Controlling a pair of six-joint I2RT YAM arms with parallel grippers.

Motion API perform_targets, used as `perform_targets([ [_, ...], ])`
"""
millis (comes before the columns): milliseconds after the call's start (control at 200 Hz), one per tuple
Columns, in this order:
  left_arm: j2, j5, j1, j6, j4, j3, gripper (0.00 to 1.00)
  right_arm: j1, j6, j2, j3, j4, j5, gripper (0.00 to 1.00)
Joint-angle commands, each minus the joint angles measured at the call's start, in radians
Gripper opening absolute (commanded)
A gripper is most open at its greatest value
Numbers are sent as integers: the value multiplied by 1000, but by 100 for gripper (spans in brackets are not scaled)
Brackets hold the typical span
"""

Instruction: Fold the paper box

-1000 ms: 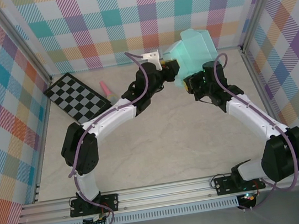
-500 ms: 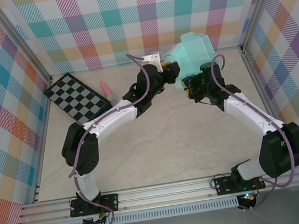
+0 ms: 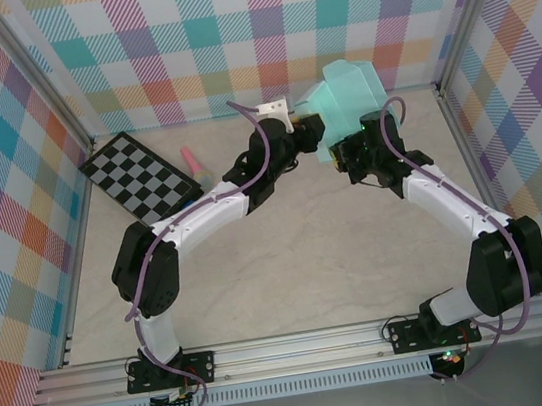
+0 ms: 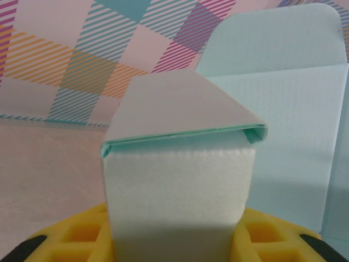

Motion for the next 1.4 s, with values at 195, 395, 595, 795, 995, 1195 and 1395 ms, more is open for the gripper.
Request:
perform_targets([
  [195, -45, 205, -82, 47, 95, -4, 32, 16, -89, 15, -39, 29, -21, 0],
  [395, -57, 201, -83, 129, 73, -5, 32, 16, -103, 22, -11, -38, -13, 5],
  [595, -71, 45, -78, 138, -17, 5, 32, -13, -119, -50, -53, 19, -21, 39],
  [795, -85, -17, -39, -25, -46, -3, 32, -55, -190, -181, -115, 81, -36, 50],
  [995, -83, -14, 9, -282, -101, 11, 32, -78, -235, -327, -192, 144, -39, 59],
  [1195, -71, 8, 42, -463, -127, 23, 32, -89, -197, -447, -309, 285, -31, 61],
  [1395, -73, 2, 64, -644, -203, 28, 32, -89, -138, -576, -475, 487, 51, 61],
])
